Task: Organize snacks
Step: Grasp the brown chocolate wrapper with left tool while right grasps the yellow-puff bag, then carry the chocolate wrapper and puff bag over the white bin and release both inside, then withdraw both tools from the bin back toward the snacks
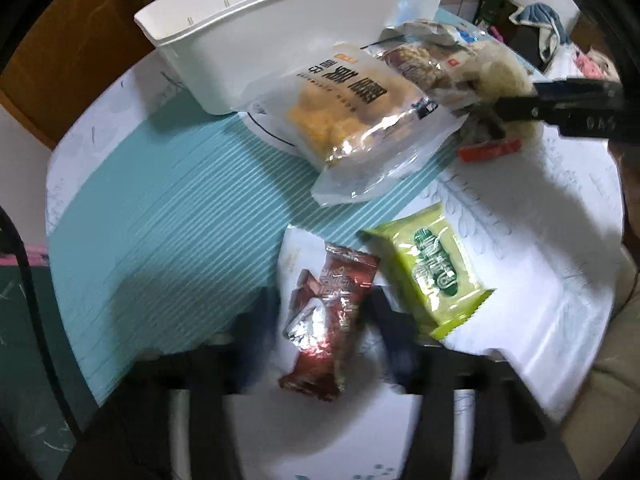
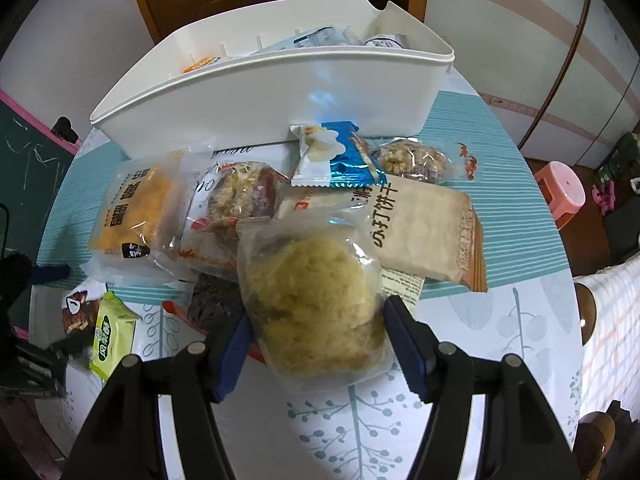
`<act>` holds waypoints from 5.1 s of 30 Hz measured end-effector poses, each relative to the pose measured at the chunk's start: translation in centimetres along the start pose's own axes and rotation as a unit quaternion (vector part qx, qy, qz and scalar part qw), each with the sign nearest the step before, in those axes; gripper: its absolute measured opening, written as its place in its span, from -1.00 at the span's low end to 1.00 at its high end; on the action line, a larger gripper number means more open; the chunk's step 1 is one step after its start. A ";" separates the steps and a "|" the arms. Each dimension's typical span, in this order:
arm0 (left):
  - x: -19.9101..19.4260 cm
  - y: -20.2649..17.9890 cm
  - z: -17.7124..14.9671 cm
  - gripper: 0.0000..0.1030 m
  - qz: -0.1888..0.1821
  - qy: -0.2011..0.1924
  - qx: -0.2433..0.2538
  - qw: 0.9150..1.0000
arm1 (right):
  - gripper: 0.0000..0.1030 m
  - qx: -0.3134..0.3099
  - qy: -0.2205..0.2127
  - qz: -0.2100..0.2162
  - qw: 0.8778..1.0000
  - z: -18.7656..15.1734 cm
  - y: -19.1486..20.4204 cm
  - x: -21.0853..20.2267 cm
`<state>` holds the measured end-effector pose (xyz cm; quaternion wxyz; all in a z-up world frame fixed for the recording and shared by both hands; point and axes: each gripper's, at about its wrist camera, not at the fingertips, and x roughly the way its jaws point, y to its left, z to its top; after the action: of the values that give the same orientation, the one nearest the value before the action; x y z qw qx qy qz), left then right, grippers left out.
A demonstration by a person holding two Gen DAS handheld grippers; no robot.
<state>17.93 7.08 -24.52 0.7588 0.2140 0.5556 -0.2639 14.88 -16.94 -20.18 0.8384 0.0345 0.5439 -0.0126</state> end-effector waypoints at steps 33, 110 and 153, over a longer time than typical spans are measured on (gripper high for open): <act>-13.6 -1.4 2.6 -0.37 -0.040 -0.169 -0.220 0.960 | -0.04 -0.013 -0.117 0.069 0.991 0.0 -0.6 -10.9; -18.2 5.0 21.6 0.84 0.089 -0.241 -0.248 0.934 | 0.24 -0.026 -0.158 0.048 0.986 22.4 1.2 -12.6; -10.2 -5.2 1.4 0.84 0.104 -0.160 -0.244 0.951 | 0.24 -0.023 -0.080 0.082 0.993 -0.3 -0.6 -8.2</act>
<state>13.17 3.85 -14.55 0.8901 0.0339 0.4488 -0.0709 11.22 -17.68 -12.88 0.8782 0.0583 0.4702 0.0656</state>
